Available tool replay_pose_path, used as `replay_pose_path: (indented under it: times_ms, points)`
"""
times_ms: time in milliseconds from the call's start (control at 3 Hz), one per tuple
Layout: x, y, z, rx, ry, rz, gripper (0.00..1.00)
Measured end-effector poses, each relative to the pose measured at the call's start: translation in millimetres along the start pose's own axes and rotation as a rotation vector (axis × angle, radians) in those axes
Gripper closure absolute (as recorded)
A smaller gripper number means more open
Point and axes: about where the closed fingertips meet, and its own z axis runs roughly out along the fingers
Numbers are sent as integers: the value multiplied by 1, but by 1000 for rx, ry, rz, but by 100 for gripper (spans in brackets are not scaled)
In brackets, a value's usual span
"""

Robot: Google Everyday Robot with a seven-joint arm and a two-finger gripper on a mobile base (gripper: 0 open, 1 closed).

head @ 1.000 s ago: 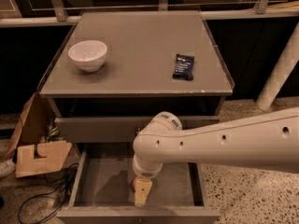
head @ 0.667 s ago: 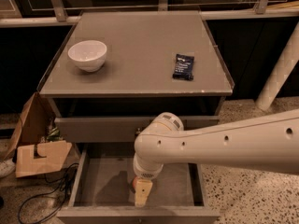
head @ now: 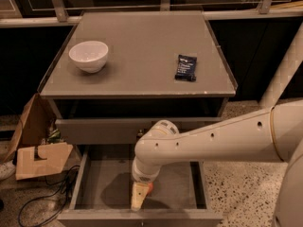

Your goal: Pick apple from middle drawer and place on counter

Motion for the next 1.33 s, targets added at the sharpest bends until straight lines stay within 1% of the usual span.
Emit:
replay_pose_path:
  times_ms: [333, 667, 1000, 1333]
  points:
    - [0, -6, 9, 11, -8, 6, 0]
    - [6, -31, 26, 65, -25, 33, 0]
    - [7, -33, 27, 70, -25, 35, 0]
    - [7, -33, 31, 61, -39, 35, 0]
